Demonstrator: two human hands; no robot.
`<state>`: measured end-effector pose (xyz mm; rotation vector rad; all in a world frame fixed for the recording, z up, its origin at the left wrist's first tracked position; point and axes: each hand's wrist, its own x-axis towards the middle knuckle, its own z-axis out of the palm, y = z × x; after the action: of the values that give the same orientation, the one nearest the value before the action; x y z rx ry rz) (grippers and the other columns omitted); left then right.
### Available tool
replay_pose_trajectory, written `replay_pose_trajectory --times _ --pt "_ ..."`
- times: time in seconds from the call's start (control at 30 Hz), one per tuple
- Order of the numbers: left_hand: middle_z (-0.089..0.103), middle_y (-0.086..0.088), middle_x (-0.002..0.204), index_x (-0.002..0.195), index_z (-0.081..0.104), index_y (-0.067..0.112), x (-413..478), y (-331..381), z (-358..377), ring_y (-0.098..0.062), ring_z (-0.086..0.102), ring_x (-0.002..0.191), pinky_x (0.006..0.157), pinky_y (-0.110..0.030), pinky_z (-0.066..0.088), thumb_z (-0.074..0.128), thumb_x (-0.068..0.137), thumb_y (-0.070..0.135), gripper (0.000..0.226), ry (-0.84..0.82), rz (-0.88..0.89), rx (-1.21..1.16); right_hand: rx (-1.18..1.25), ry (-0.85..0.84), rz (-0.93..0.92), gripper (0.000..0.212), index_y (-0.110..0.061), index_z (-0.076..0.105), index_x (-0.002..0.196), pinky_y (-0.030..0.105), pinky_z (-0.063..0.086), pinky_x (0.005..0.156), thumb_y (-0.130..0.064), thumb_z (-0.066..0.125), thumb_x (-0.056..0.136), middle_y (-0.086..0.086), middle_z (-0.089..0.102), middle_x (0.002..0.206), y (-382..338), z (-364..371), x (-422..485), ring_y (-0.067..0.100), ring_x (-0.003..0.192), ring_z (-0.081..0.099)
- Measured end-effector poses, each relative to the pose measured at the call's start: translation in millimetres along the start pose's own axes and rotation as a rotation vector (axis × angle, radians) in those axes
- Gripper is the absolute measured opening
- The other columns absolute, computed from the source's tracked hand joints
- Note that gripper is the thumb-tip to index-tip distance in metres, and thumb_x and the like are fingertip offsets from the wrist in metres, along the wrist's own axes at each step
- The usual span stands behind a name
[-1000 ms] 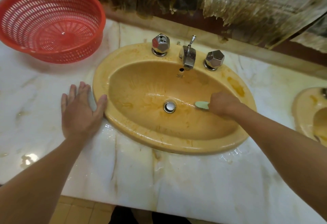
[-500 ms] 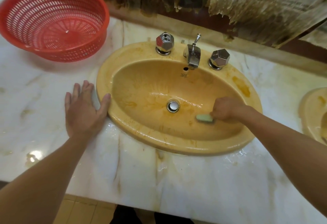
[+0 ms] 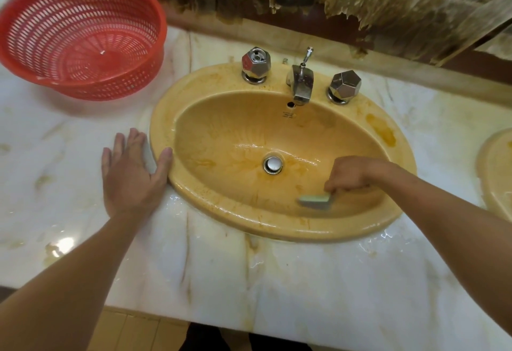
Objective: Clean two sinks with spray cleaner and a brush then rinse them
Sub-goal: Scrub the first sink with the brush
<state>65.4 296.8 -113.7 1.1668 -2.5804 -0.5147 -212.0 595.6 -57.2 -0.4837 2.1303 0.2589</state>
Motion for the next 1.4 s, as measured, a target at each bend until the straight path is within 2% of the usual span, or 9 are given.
replay_pose_trajectory --times 0.07,0.2,0.3,0.4,0.53,0.63,0.77,0.87,1.4 --pt "0.035 -0.002 0.161 0.148 0.042 0.014 -0.2 -0.3 0.1 -0.019 0.019 0.153 0.126 -0.043 0.007 0.028 0.096 0.070 0.078 -0.003 -0.003 -0.007 0.062 -0.151 -0.008 0.029 -0.010 0.076 0.085 0.030 0.036 0.045 -0.037 0.065 0.085 0.000 0.044 0.056 -1.2 0.9 -0.8 0.021 0.047 0.036" --pt "0.034 -0.002 0.162 0.149 0.041 0.014 -0.4 -1.1 0.5 -0.018 0.017 0.154 0.127 -0.042 0.006 0.028 0.097 0.071 0.078 0.000 -0.003 -0.002 0.040 0.109 -0.006 0.035 -0.010 0.060 0.072 0.036 0.053 0.066 -0.041 0.059 0.088 0.004 0.054 0.075 -5.4 5.9 0.4 0.025 0.068 0.051" --pt "0.033 -0.002 0.162 0.149 0.041 0.014 0.5 0.1 0.3 -0.017 0.015 0.154 0.127 -0.042 0.005 0.027 0.097 0.071 0.079 -0.005 -0.006 -0.007 0.094 -0.101 -0.078 0.034 -0.008 0.074 0.078 0.028 0.040 0.046 -0.040 0.064 0.084 0.003 0.048 0.059 -15.2 10.7 -2.9 0.024 0.050 0.044" --pt "0.034 -0.001 0.162 0.149 0.041 0.015 -0.8 0.2 0.3 -0.017 0.015 0.154 0.127 -0.042 0.006 0.029 0.097 0.070 0.077 -0.002 -0.012 -0.014 0.054 0.094 -0.032 0.044 -0.004 0.068 0.091 0.033 0.050 0.065 -0.046 0.056 0.086 0.006 0.059 0.077 -18.0 11.7 -2.6 0.029 0.076 0.060" --pt "0.033 -0.001 0.163 0.150 0.041 0.015 -1.0 -0.3 -0.1 -0.016 0.014 0.155 0.127 -0.042 0.006 0.028 0.097 0.071 0.078 -0.004 -0.011 -0.013 0.143 -0.099 -0.149 0.028 -0.010 0.073 0.074 0.027 0.032 0.047 -0.033 0.064 0.088 0.002 0.044 0.057 -32.8 15.9 -7.2 0.022 0.048 0.038" --pt "0.033 0.000 0.163 0.150 0.041 0.015 -0.6 0.6 0.2 -0.016 0.014 0.155 0.127 -0.041 0.005 0.029 0.097 0.071 0.078 -0.001 -0.016 -0.016 0.046 0.132 -0.043 0.033 -0.012 0.056 0.069 0.031 0.040 0.056 -0.037 0.059 0.091 0.001 0.050 0.067 -33.7 17.0 -7.6 0.025 0.065 0.052" --pt "0.034 -0.002 0.162 0.150 0.042 0.014 0.1 0.5 -0.2 -0.018 0.017 0.154 0.127 -0.043 0.007 0.029 0.097 0.070 0.078 0.002 -0.014 -0.007 0.126 -0.077 -0.148 0.029 -0.014 0.067 0.065 0.029 0.033 0.046 -0.035 0.064 0.085 0.003 0.046 0.057 -44.3 16.5 -8.9 0.021 0.046 0.037" --pt "0.034 -0.002 0.162 0.150 0.041 0.014 -0.6 0.7 -0.8 -0.018 0.016 0.154 0.127 -0.042 0.007 0.029 0.097 0.070 0.078 0.004 -0.018 -0.006 0.101 0.095 -0.056 0.037 -0.009 0.053 0.064 0.028 0.037 0.052 -0.035 0.058 0.090 0.002 0.051 0.063 -43.7 17.4 -7.6 0.020 0.054 0.044" --pt "0.031 0.001 0.164 0.151 0.040 0.017 0.1 -0.1 0.5 -0.014 0.013 0.155 0.127 -0.041 0.005 0.030 0.097 0.070 0.077 -0.002 -0.037 -0.011 0.171 0.072 -0.198 0.034 -0.010 0.056 0.067 0.028 0.038 0.052 -0.035 0.061 0.090 0.002 0.043 0.059 -65.7 28.6 -5.0 0.023 0.058 0.044"
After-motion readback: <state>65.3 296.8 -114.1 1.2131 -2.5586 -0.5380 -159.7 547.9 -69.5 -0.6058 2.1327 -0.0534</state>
